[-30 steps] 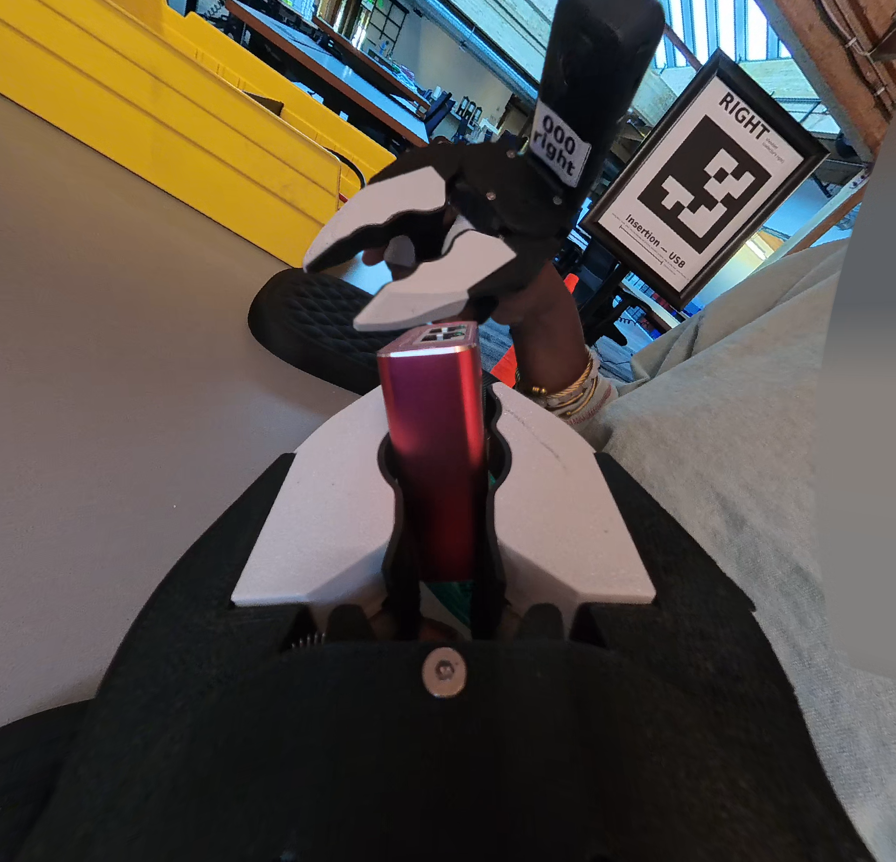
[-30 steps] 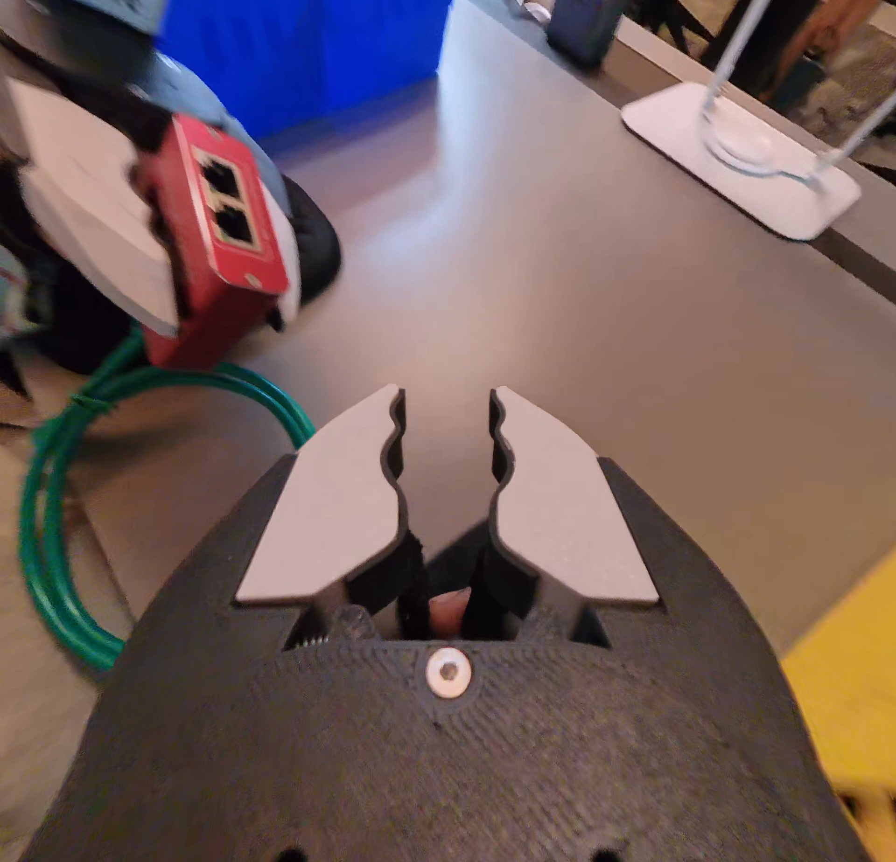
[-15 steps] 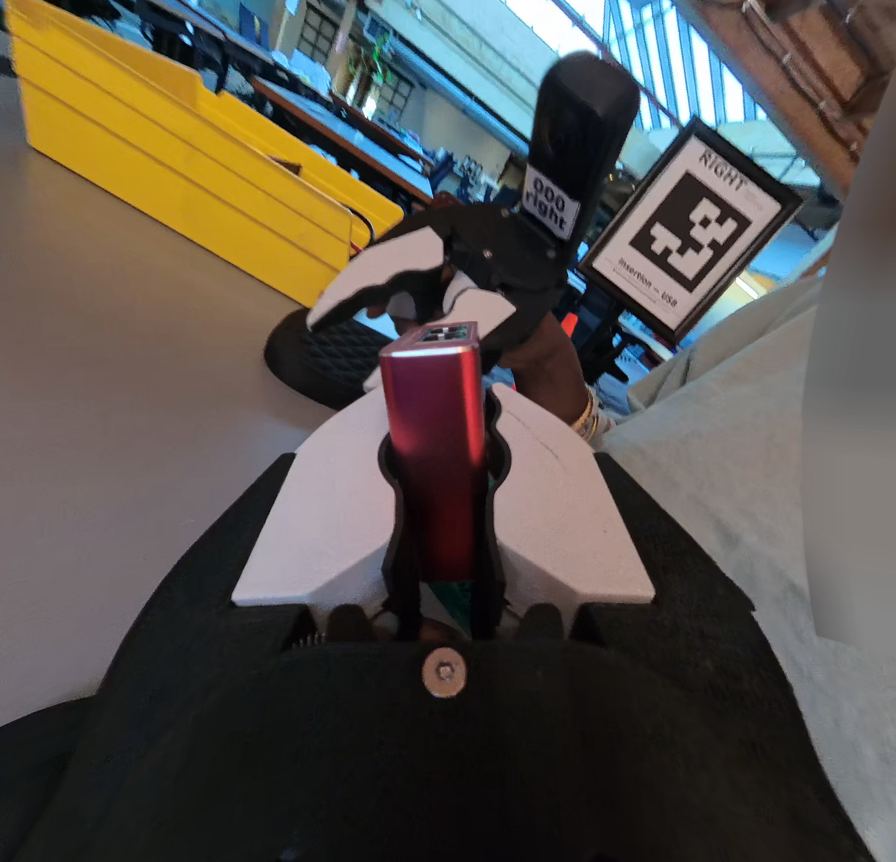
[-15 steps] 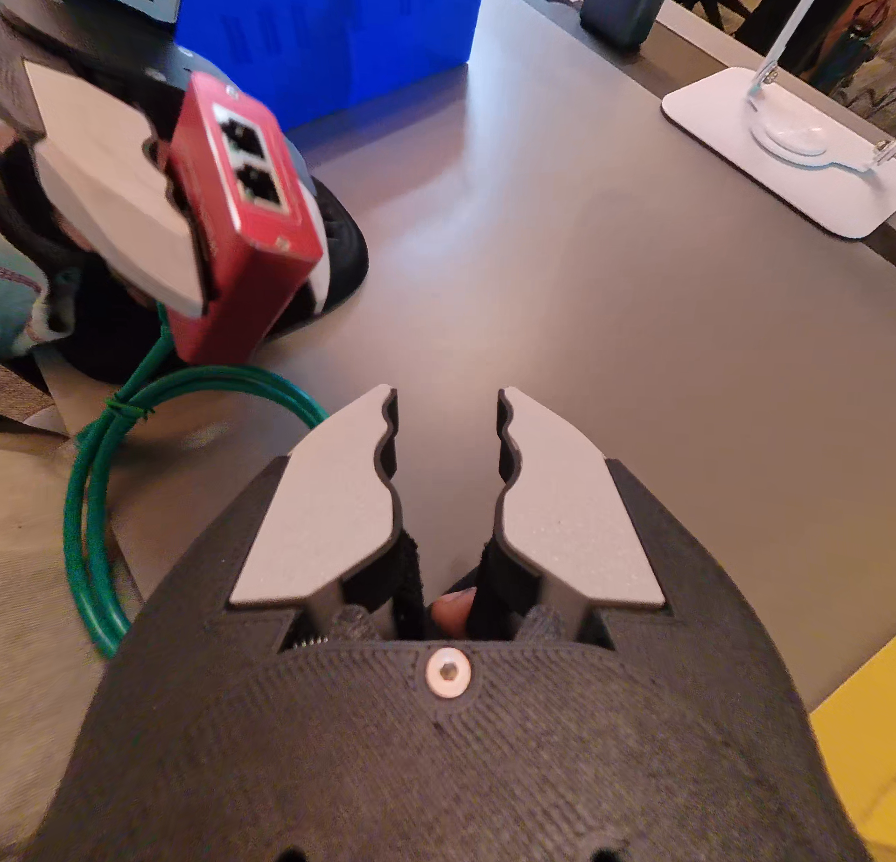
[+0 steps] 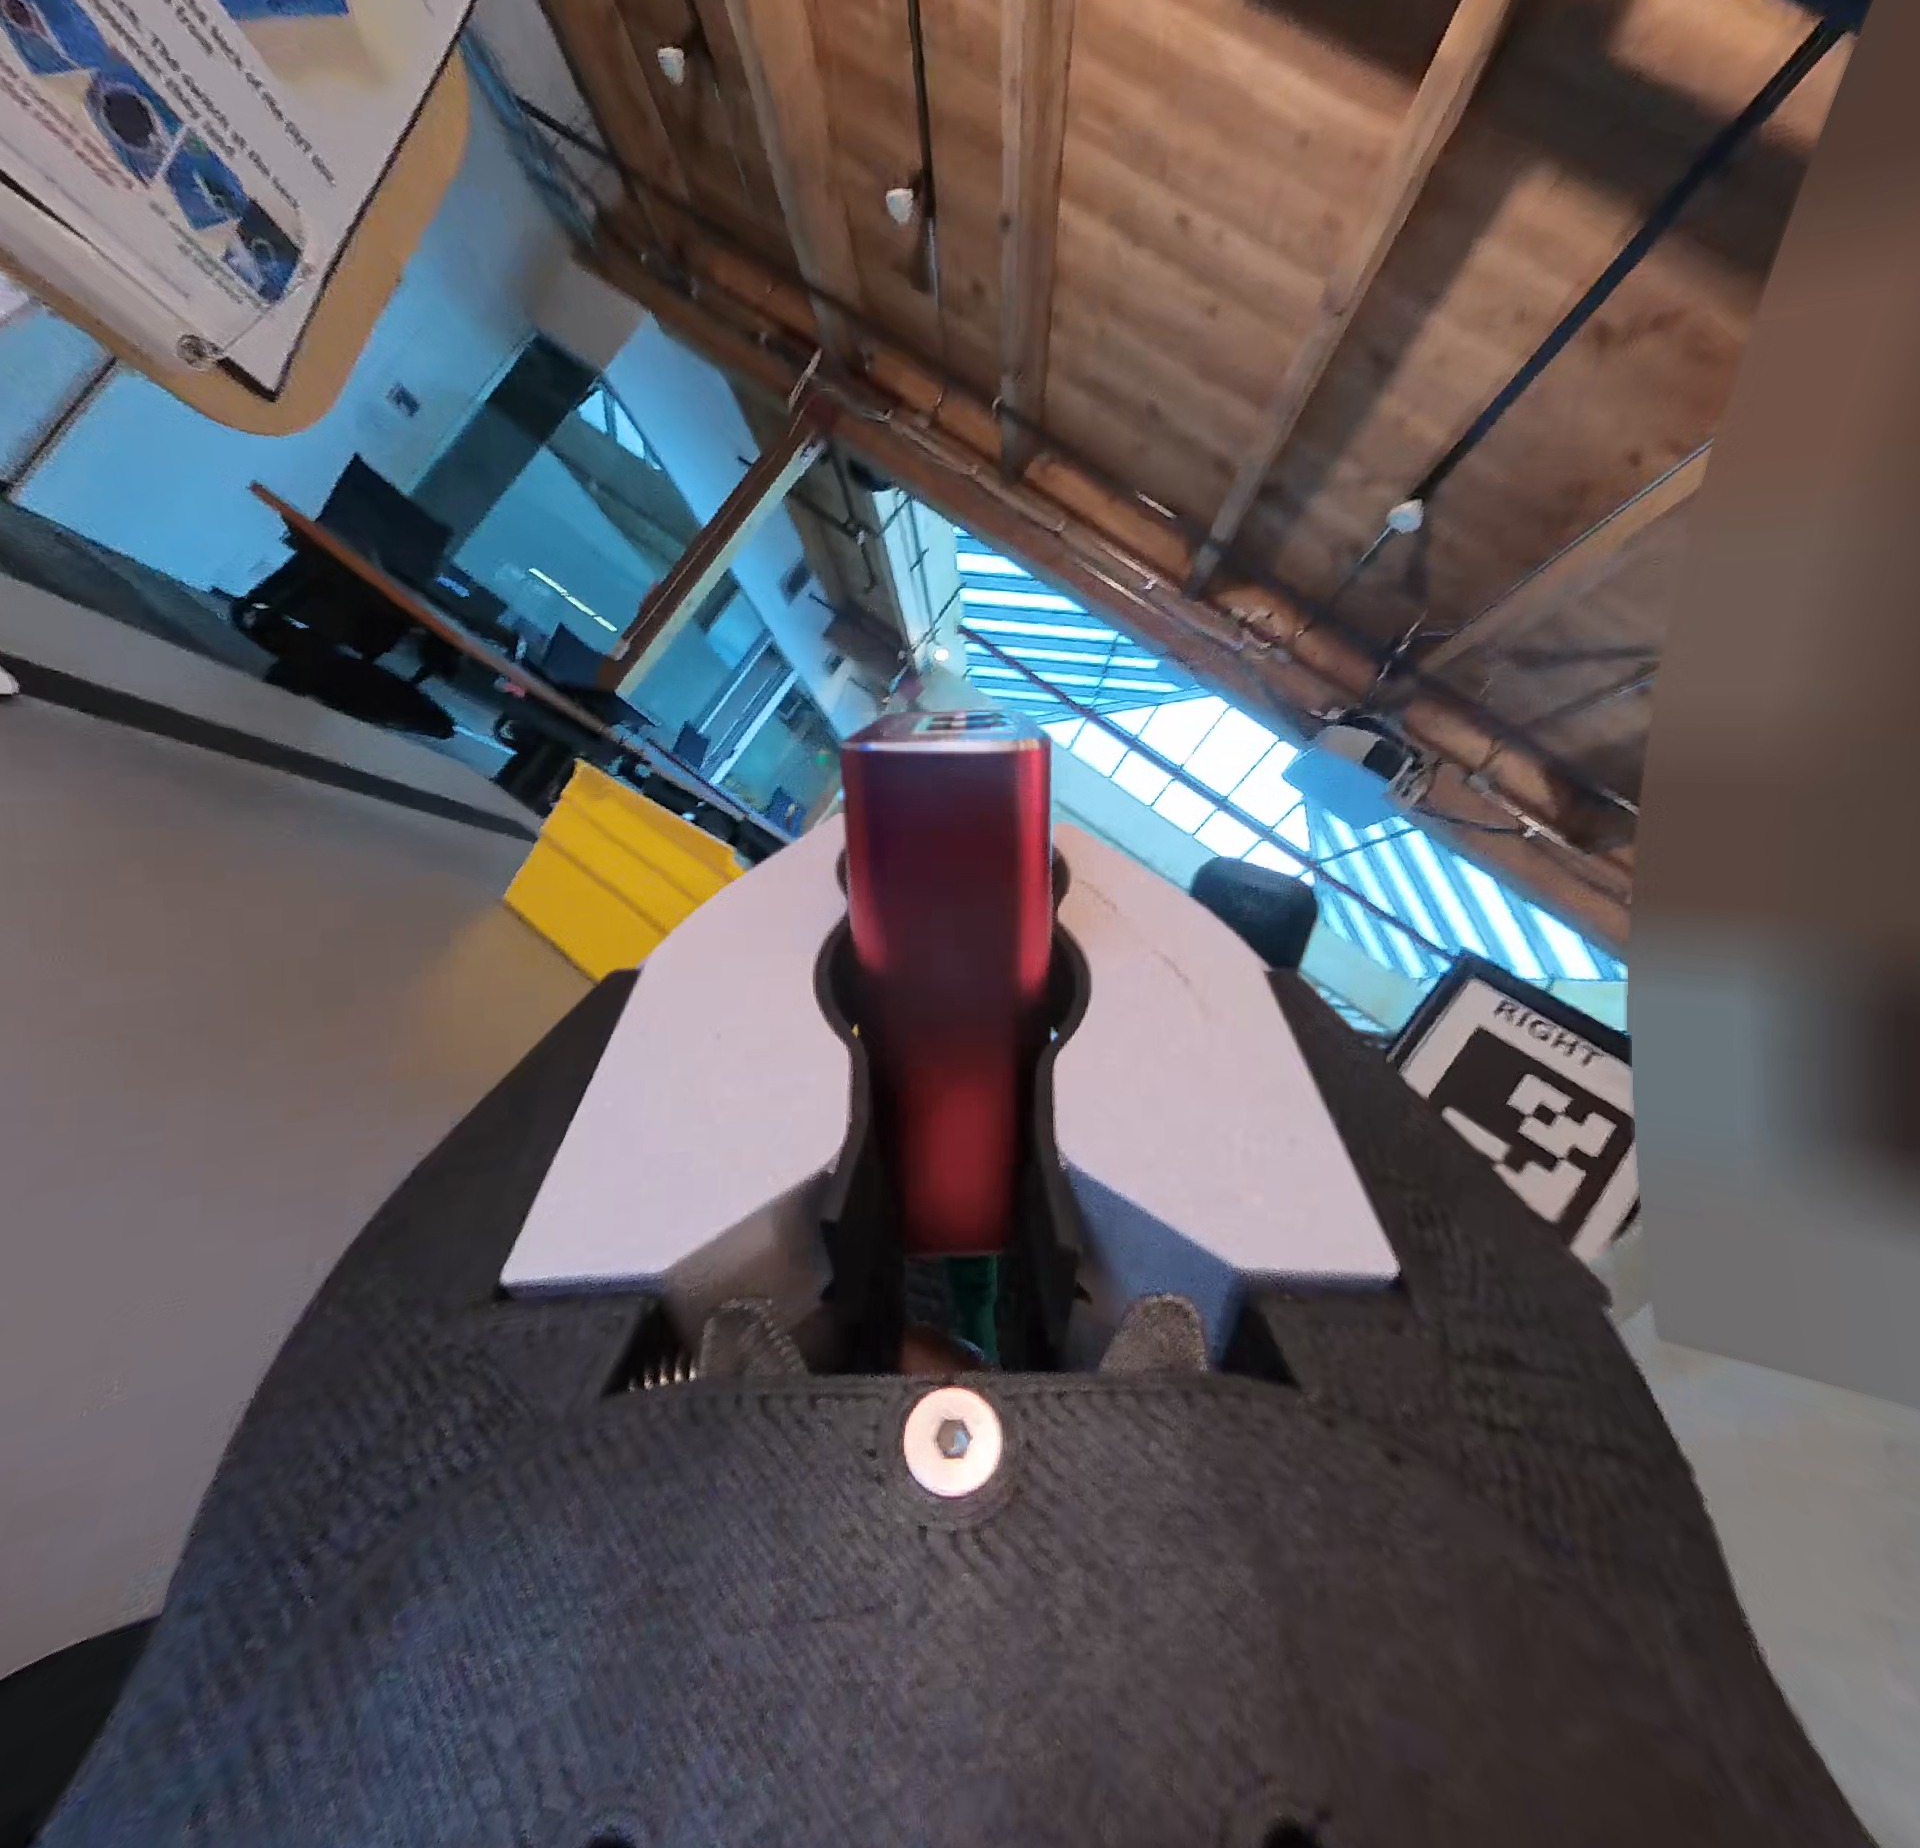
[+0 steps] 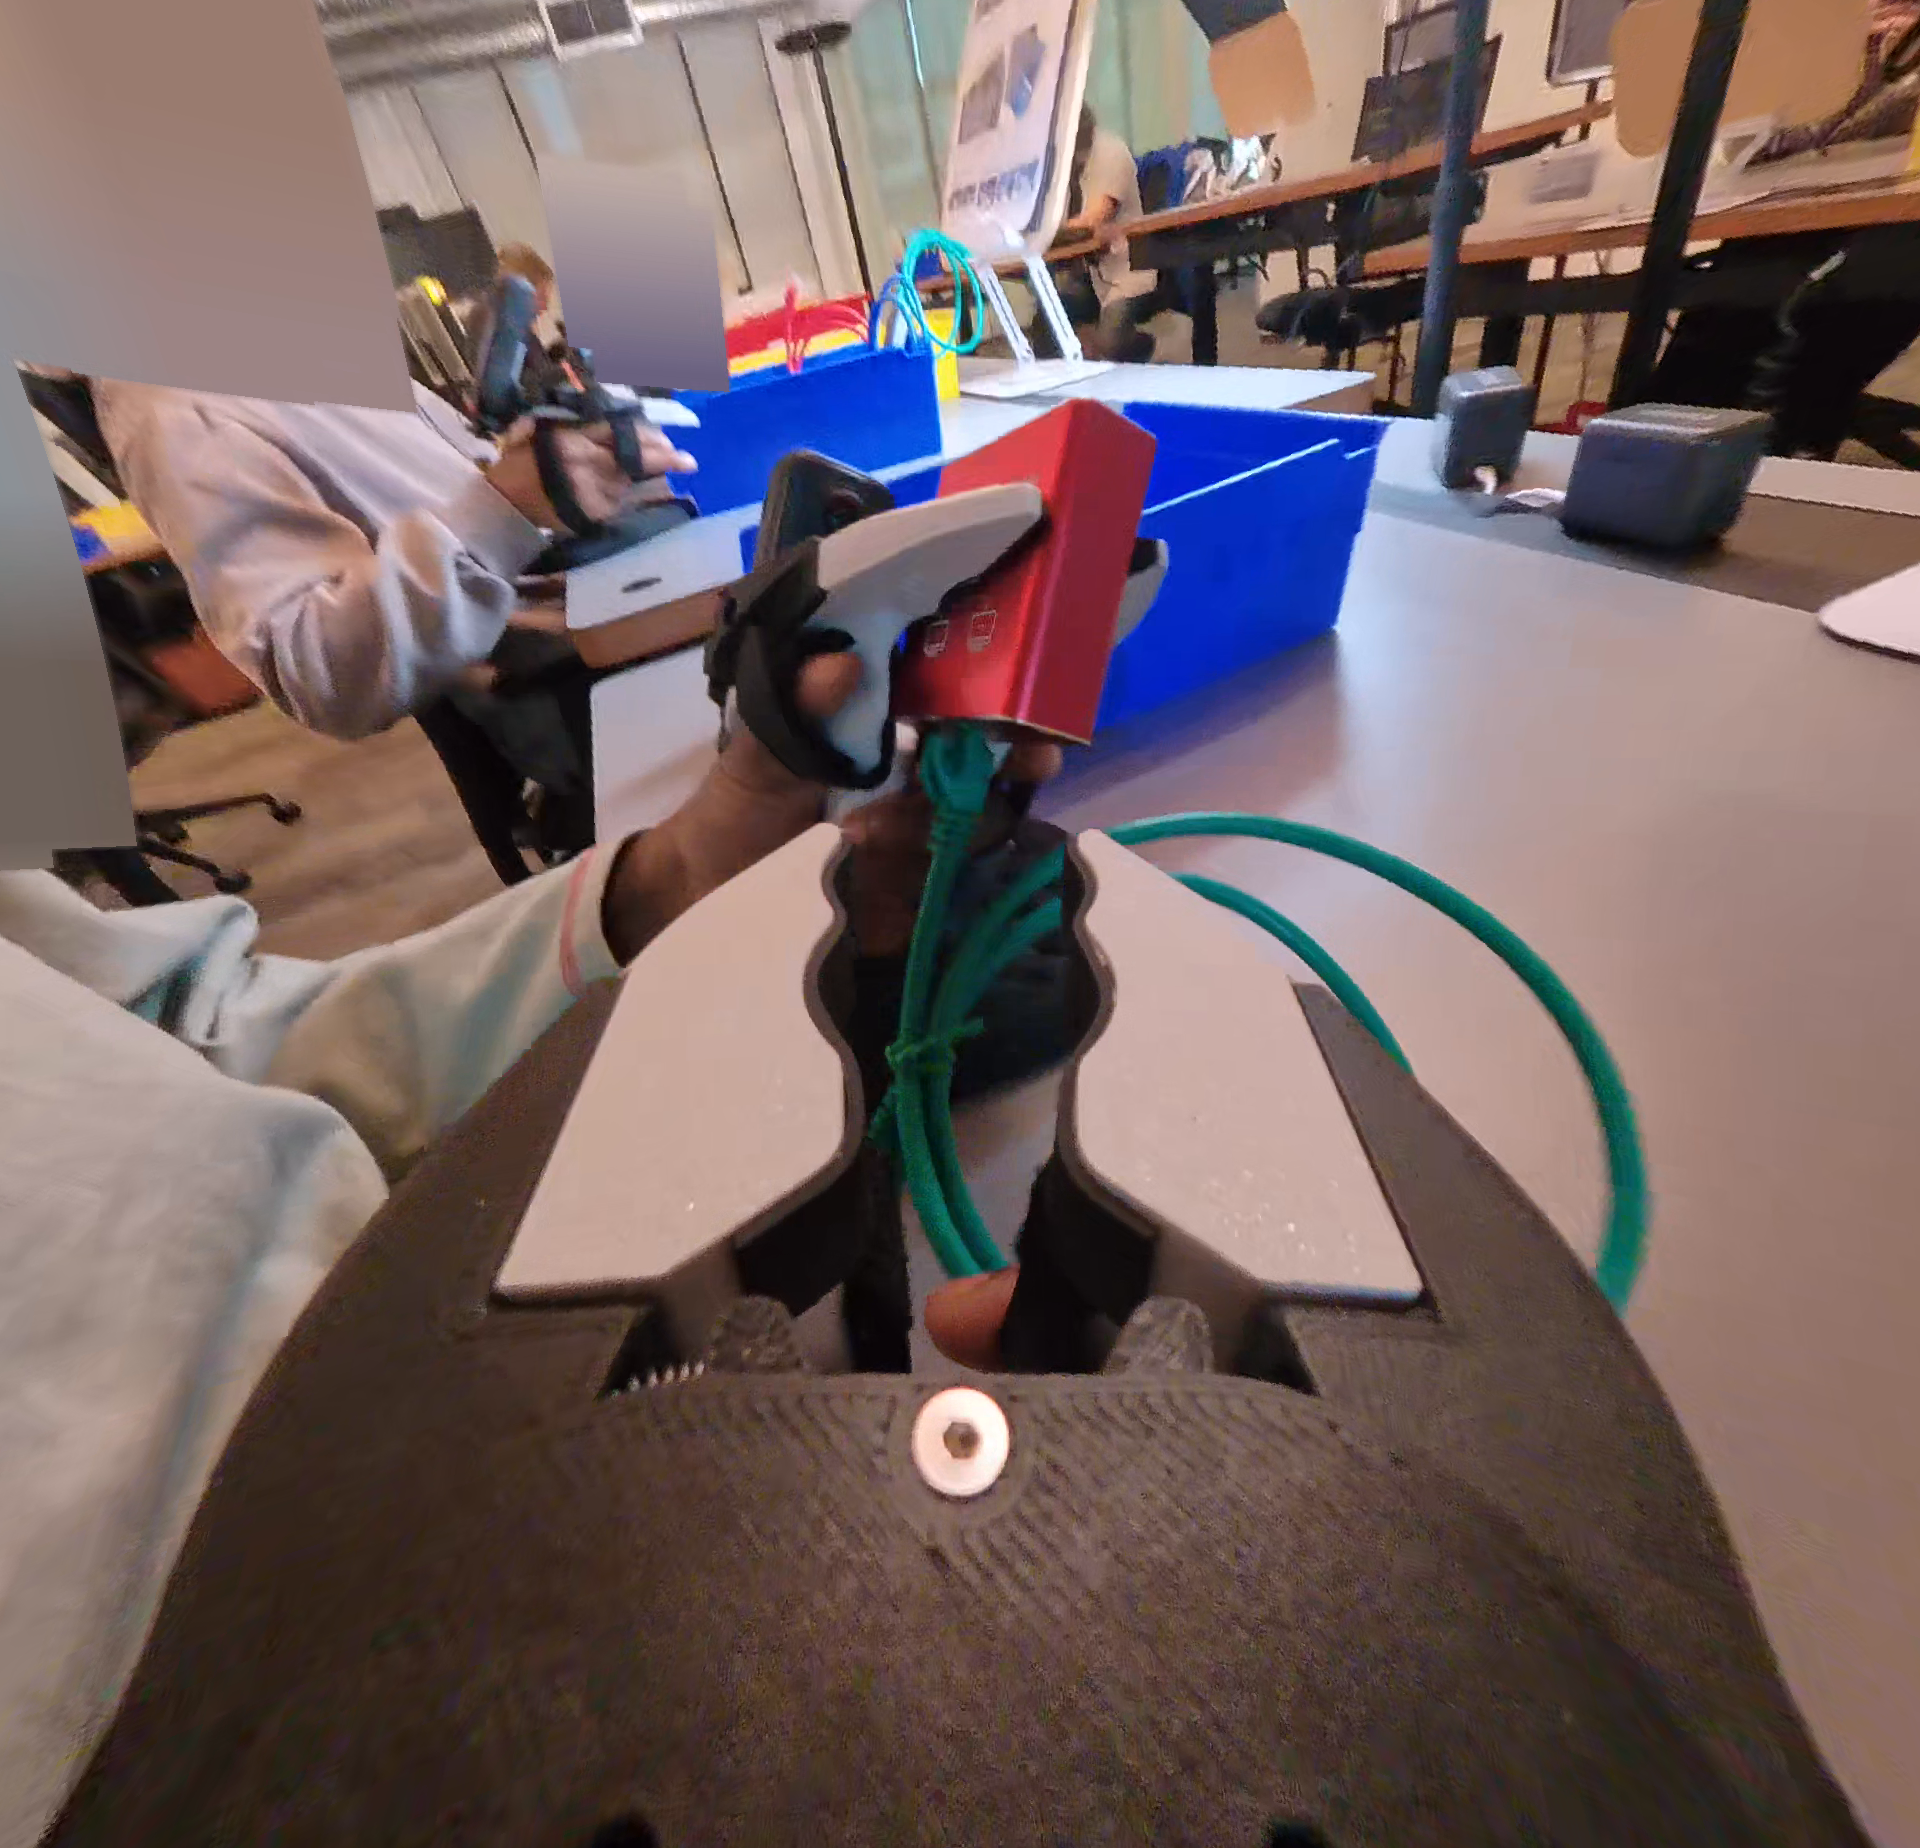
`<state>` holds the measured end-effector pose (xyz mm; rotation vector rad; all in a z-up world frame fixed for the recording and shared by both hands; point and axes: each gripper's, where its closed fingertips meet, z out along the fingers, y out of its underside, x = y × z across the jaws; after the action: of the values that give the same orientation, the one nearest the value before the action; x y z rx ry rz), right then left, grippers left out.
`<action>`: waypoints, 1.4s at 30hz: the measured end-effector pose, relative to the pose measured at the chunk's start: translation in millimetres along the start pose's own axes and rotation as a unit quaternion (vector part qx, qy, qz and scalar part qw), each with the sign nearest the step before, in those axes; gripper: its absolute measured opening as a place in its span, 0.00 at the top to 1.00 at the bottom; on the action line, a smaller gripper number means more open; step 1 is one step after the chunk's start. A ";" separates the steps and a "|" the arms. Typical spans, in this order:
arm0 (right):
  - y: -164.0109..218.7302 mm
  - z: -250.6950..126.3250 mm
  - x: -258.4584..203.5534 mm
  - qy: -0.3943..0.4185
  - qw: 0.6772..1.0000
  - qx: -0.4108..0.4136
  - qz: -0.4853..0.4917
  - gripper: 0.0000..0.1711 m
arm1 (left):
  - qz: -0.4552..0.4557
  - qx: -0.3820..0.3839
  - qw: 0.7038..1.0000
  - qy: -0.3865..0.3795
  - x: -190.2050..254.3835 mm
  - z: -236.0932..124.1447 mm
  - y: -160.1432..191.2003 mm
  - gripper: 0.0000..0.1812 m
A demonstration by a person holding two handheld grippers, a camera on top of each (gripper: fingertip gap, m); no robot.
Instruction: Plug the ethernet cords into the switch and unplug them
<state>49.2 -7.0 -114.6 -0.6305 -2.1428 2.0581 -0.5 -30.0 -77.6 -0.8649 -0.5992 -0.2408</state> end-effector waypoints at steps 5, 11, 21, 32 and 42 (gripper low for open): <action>9.1 26.6 -11.7 -0.042 0.998 0.009 0.034 0.76 | -0.011 -0.019 0.999 0.029 8.5 3.7 8.6 0.84; 9.0 30.9 -13.0 -0.087 0.992 0.030 0.081 0.90 | 0.017 -0.053 0.997 0.059 21.8 7.6 20.4 0.84; 17.6 12.5 -15.9 -0.125 0.991 -0.010 0.053 0.91 | 0.029 -0.174 0.981 0.077 30.4 7.2 54.2 0.80; 14.7 8.5 -15.1 -0.149 0.984 0.014 0.100 0.91 | 0.066 -0.190 0.977 0.075 30.0 8.2 62.2 0.84; 15.9 7.4 -11.0 -0.131 0.986 0.027 0.097 0.92 | 0.182 -0.193 0.962 0.061 32.5 9.7 66.6 0.84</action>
<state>60.1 -17.9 -128.4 -0.6159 -2.2295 2.4145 50.7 21.1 -96.5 -1.3094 -0.2688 -0.0738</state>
